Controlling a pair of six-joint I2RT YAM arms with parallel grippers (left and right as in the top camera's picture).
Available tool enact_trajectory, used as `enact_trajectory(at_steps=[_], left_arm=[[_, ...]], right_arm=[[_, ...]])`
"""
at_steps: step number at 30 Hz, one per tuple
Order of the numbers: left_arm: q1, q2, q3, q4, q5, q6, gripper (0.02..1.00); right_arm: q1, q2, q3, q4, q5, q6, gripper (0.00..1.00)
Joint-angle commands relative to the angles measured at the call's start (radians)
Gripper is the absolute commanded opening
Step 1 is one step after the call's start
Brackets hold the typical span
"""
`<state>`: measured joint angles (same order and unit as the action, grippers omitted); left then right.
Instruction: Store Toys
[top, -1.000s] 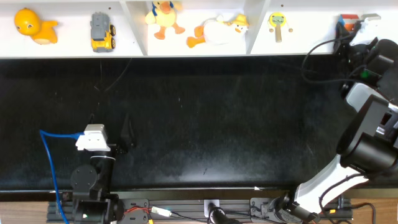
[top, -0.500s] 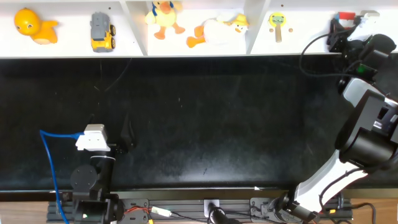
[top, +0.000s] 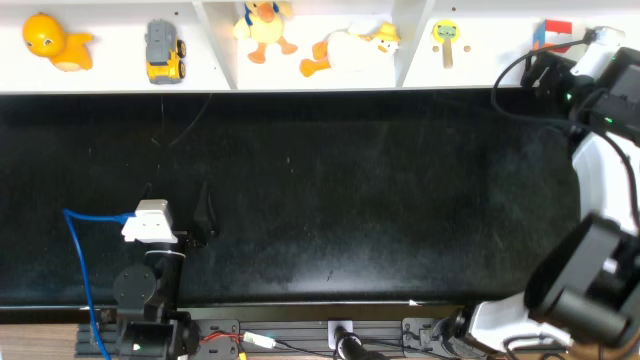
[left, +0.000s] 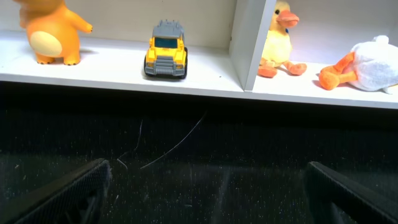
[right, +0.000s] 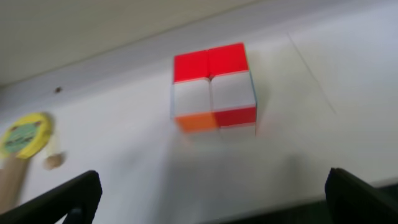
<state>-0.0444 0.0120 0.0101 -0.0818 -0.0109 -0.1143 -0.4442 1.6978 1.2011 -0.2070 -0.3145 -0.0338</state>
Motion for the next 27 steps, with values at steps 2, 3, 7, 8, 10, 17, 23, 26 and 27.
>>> enact_trajectory(at_steps=[2,3,7,8,10,17,23,26,27], left_arm=[[-0.002,-0.009,-0.002,-0.002,0.017,-0.018,0.998],[-0.002,-0.009,-0.002,-0.002,0.017,-0.018,0.998],[-0.002,-0.009,-0.002,-0.002,0.017,-0.018,0.998],[-0.002,-0.009,-0.002,-0.002,0.017,-0.018,0.996],[-0.002,-0.009,-0.002,-0.002,0.017,-0.018,0.998],[-0.002,-0.009,-0.002,-0.002,0.017,-0.018,0.998],[-0.002,-0.009,-0.002,-0.002,0.016,-0.018,0.998],[-0.002,-0.009,-0.002,-0.002,0.016,-0.018,0.998],[-0.002,-0.009,-0.002,-0.002,0.017,-0.018,0.998]], right_arm=[[0.054,-0.19,0.008,-0.179,0.006,-0.047,1.0],[0.069,-0.222,0.008,-0.222,0.007,-0.072,0.998],[0.146,-0.348,0.008,-0.372,0.047,-0.117,0.998],[0.165,-0.376,0.008,-0.401,0.05,-0.122,0.998],[0.204,-0.441,0.008,-0.462,0.05,-0.124,0.998],[0.29,-0.662,0.008,-0.652,0.05,-0.121,0.996],[0.293,-0.796,0.008,-0.789,0.05,-0.074,0.998],[0.293,-0.822,0.008,-0.83,0.05,-0.074,0.998],[0.293,-0.824,0.008,-0.84,0.05,-0.074,0.998]])
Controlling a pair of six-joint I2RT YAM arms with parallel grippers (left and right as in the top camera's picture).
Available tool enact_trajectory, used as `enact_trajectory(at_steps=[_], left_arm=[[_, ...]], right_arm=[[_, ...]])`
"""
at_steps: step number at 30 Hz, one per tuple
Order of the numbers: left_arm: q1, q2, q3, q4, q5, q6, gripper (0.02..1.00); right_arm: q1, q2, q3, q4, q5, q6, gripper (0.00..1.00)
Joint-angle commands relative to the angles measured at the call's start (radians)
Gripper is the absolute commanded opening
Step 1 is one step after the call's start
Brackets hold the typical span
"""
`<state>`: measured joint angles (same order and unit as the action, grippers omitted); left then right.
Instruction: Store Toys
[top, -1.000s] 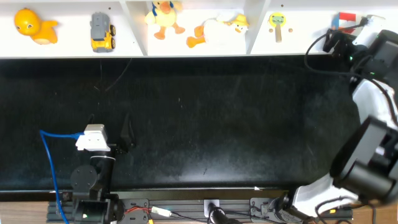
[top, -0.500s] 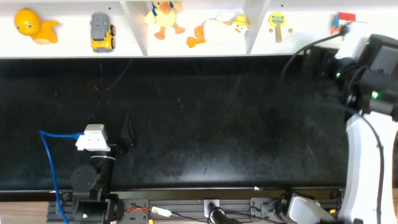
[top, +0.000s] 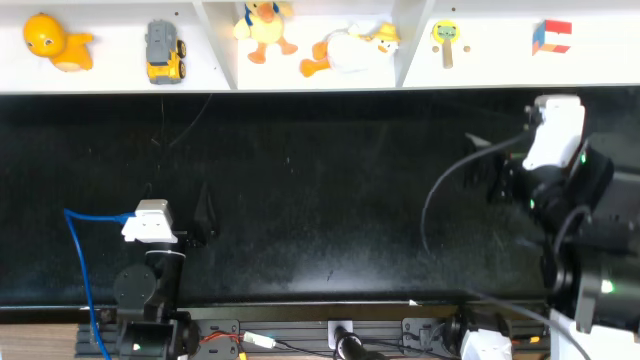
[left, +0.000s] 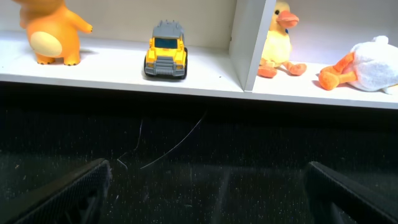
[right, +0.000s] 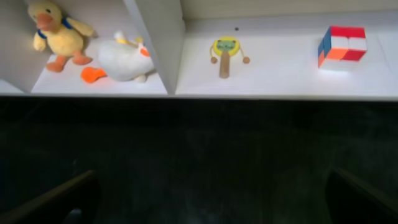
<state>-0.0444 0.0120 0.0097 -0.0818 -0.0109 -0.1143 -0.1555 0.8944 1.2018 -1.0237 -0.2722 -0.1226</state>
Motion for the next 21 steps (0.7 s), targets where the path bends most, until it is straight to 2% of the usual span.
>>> enact_trajectory(at_steps=[1,21], left_arm=[[-0.002,-0.009,-0.002,-0.002,0.017,-0.018,0.998],[-0.002,-0.009,-0.002,-0.002,0.016,-0.018,0.998]], right_arm=[[0.005,-0.02,0.007,-0.031,0.008,0.014,1.0],[0.006,-0.053,0.005,-0.055,0.008,0.014,0.998]])
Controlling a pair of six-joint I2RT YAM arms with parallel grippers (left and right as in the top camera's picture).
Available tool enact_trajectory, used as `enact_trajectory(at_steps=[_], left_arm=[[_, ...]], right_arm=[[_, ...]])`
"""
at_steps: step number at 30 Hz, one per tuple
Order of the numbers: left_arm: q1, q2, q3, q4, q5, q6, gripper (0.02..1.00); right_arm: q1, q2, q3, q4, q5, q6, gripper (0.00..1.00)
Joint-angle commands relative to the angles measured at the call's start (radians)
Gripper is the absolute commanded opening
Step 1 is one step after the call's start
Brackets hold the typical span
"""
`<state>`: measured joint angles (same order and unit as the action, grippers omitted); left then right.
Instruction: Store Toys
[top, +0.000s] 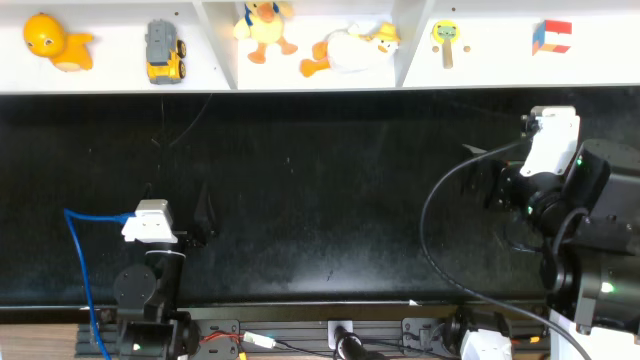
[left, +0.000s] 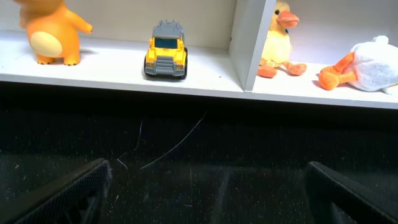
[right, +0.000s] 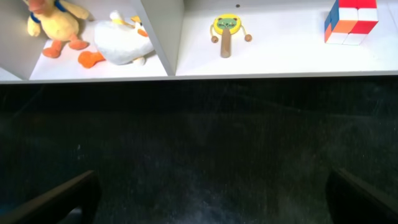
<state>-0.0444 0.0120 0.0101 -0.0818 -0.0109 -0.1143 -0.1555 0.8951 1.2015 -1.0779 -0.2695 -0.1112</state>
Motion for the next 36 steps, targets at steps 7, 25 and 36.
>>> enact_trajectory(at_steps=[7,25,36], left_arm=[[-0.002,-0.009,-0.002,-0.002,0.017,-0.018,0.998],[-0.002,-0.009,-0.002,-0.002,0.017,-0.018,0.998],[-0.002,-0.009,-0.002,-0.002,0.017,-0.018,0.998]], right_arm=[[0.101,-0.205,-0.032,0.088,0.013,-0.001,0.996],[0.23,-0.761,-0.937,0.81,0.036,0.415,0.996],[0.234,-0.892,-1.197,1.148,0.035,0.47,0.996]])
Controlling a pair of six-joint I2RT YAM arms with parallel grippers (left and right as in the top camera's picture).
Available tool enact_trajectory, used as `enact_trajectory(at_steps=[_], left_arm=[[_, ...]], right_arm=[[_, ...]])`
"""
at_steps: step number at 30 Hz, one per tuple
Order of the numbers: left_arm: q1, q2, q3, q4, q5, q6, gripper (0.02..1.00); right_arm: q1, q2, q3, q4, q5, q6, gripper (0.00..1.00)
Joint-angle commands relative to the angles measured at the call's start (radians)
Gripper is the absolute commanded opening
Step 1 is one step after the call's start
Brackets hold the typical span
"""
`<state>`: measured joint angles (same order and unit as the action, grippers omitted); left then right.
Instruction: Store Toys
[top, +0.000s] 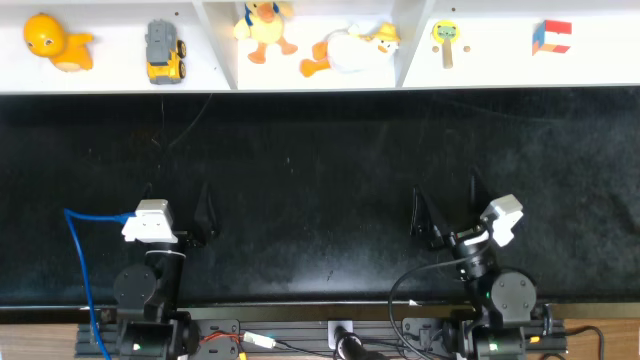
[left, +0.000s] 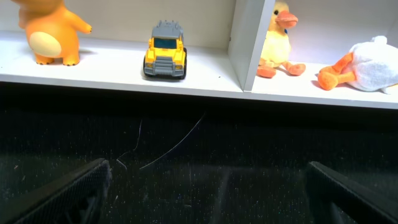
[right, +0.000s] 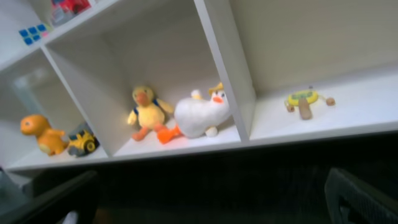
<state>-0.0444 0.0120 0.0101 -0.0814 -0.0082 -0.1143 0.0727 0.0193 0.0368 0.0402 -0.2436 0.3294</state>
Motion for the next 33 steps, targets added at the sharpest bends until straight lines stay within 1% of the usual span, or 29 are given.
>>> enact_trajectory(at_steps=[1,4,7,9,33], left_arm=[[-0.002,-0.009,-0.002,-0.003,0.014,-0.018,0.998],[-0.002,-0.009,-0.002,-0.003,0.014,-0.018,0.998],[-0.002,-0.009,-0.002,-0.003,0.014,-0.018,0.998],[-0.002,-0.009,-0.002,-0.003,0.014,-0.018,0.998],[-0.002,-0.009,-0.002,-0.003,0.014,-0.018,0.998]], right_arm=[[0.006,-0.016,-0.032,0.03,0.013,0.03,0.993],[0.006,-0.016,-0.032,0.011,0.024,0.03,0.996],[0.006,-0.016,-0.032,-0.099,0.019,0.036,0.998],[0.006,-0.016,-0.032,-0.093,0.008,0.037,0.996],[0.006,-0.016,-0.032,-0.095,0.008,0.037,0.993]])
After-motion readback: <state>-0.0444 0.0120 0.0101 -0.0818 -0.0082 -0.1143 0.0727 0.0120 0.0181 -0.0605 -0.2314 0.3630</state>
